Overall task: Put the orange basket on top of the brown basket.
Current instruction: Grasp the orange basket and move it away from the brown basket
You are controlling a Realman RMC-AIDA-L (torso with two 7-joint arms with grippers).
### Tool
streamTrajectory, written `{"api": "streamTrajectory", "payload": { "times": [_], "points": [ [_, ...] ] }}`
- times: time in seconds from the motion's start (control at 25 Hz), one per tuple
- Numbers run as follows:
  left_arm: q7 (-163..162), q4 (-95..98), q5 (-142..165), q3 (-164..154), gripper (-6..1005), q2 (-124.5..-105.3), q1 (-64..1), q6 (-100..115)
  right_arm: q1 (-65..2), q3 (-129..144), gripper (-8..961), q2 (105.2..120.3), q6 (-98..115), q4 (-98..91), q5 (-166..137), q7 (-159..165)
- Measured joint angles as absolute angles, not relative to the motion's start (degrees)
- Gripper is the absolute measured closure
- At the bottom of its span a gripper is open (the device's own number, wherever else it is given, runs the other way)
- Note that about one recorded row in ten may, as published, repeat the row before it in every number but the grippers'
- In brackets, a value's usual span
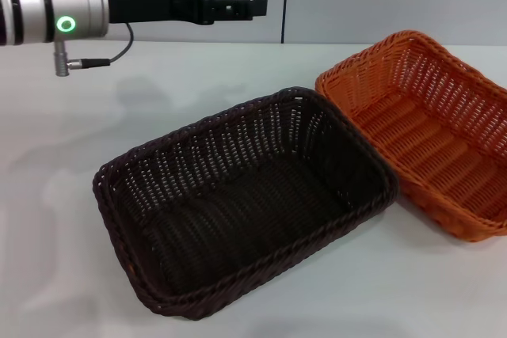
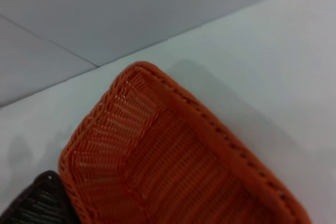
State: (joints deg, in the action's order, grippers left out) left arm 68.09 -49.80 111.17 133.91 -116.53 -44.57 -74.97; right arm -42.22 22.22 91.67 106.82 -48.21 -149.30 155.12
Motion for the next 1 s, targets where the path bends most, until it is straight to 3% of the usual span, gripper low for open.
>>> {"api": "streamTrajectory", "payload": {
  "times": [0.44,1.0],
  "points": [
    [69.75,-47.59,111.47,133.40,158,-116.99,-46.53,-71.08,-39.85,12.04,163,93.10,107.67,-42.11,-145.62,159.79],
    [69.84,-43.51,111.62,133.41,158,-116.81,-48.65,-68.97,-36.18,22.66,163,92.08,112.36,-39.28,-141.29,158.21]
  ]
}}
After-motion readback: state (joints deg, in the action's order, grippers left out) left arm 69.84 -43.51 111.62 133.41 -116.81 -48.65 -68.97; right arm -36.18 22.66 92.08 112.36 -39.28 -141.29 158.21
